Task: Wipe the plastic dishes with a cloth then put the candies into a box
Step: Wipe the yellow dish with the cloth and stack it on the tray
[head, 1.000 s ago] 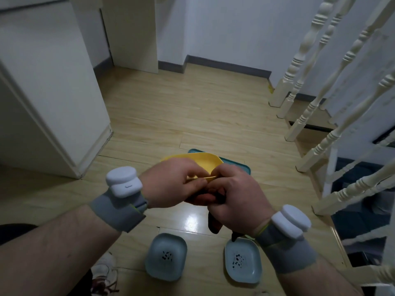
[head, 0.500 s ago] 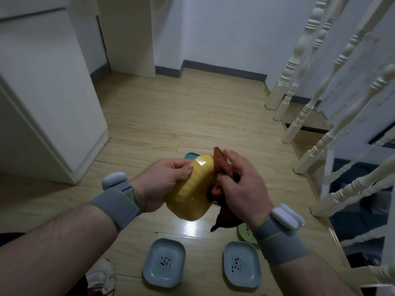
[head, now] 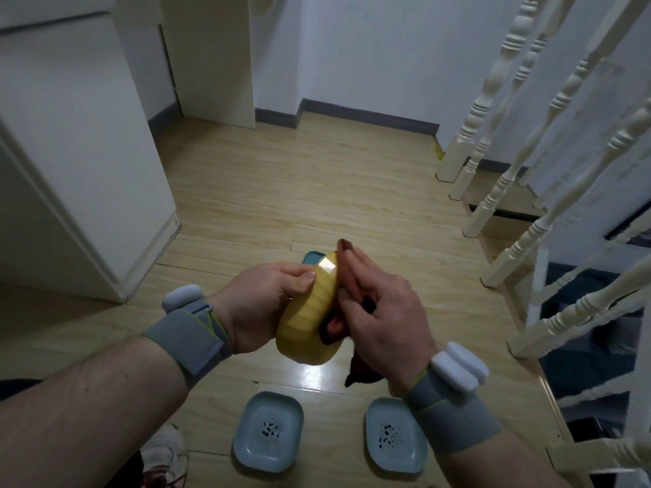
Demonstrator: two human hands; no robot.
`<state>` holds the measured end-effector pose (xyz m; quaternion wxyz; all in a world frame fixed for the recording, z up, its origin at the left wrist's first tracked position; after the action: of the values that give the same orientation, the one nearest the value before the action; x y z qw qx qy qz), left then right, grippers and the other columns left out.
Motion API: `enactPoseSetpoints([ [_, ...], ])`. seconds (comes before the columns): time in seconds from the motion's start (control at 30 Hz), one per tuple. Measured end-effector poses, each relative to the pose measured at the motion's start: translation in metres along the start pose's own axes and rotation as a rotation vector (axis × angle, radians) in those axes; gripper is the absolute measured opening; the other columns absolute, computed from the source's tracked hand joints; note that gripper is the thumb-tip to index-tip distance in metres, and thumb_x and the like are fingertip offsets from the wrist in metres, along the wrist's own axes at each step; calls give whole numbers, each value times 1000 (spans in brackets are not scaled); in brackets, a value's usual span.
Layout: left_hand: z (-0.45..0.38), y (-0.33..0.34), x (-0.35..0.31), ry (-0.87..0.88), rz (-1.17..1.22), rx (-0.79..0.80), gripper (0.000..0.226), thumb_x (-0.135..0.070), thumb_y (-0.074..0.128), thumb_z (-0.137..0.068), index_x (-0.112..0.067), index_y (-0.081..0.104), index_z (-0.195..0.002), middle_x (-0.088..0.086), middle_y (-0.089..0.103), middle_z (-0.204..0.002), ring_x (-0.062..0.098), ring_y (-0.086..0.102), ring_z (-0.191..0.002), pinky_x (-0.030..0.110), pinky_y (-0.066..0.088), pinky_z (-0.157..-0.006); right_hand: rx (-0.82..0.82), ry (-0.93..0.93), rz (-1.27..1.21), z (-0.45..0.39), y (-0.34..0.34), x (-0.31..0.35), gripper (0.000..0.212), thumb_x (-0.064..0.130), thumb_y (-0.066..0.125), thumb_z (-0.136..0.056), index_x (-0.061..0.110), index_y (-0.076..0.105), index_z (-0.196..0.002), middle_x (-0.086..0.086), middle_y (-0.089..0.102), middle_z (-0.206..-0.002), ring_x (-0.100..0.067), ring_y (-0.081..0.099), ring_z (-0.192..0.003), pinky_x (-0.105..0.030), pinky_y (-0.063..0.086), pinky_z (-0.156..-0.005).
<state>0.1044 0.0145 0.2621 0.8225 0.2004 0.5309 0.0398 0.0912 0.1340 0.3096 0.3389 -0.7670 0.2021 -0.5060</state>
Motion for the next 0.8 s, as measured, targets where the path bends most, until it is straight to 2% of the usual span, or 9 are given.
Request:
enactPoseSetpoints([
  [0.07,-1,3,2,-11,15,26,38,-15,49,-90,6,61,-120,23,65,-104,27,67,-85,32,57,-70,0,-100,102,7,6,20,64,46,40,-77,40,46,-140,22,42,-146,-15,56,-105,-31,48,-90],
  [0.1,-2,1,3,-21,6,18,37,-15,50,-90,5,62,-120,21,66,-103,25,67,-83,31,57,-69,2,-103,106,6,7,20,63,45,41,-76,40,46,-139,22,43,-145,-15,56,-107,-31,47,-92],
  [0.23,-5,0,7,-37,-73,-18,31,-13,46,-97,1,64,-117,19,67,-101,26,66,-87,35,56,-78,-6,108,-147,-7,-1,-14,62,43,49,-74,45,49,-136,11,69,-116,-12,64,-98,-35,51,-90],
  [0.33,-10,4,14,-69,132,3,38,-17,39,-101,2,55,-129,22,59,-116,31,58,-102,39,51,-91,15,-33,10,0,6,13,62,41,48,-76,41,48,-138,21,51,-139,-11,54,-95,-28,47,-89],
  [0.4,-13,4,19,-111,333,10,35,-19,42,-100,1,57,-125,21,59,-116,28,60,-104,39,51,-93,2,-141,170,7,16,30,60,39,46,-76,38,52,-136,20,48,-142,-10,44,-85,-27,47,-80],
  [0.5,-14,2,26,-188,554,-22,22,-19,48,-96,0,59,-99,13,60,-95,21,65,-81,34,60,-74,-22,-232,282,12,25,38,51,36,54,-77,36,60,-128,16,56,-135,-14,45,-77,-34,49,-64],
  [0.53,-14,-4,27,-188,593,-74,26,-21,46,-98,2,58,-98,14,60,-94,21,66,-80,35,60,-72,-20,-276,302,15,27,42,48,35,58,-77,35,62,-125,15,58,-134,-17,48,-74,-34,48,-60],
  [0.67,-14,-22,27,-183,581,-235,57,-36,37,-103,19,52,-105,32,60,-112,38,57,-112,49,44,-96,0,-441,423,23,34,58,50,33,69,-73,36,63,-122,14,57,-135,-22,52,-75,-34,45,-60],
  [0.8,-16,-31,16,-139,616,-281,56,-36,35,-104,17,48,-115,37,57,-116,45,56,-104,55,40,-88,-54,-468,451,20,29,53,59,32,74,-67,37,61,-125,11,54,-140,-26,50,-76,-36,44,-61],
])
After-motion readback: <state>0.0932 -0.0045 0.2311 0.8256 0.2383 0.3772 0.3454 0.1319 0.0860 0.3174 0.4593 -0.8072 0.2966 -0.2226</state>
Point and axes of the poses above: each hand's wrist, its own z-axis away from the middle knuckle, its own y-axis out of the palm, x = y × z, the point moved 10 cm from there along -z, towards the middle knuckle
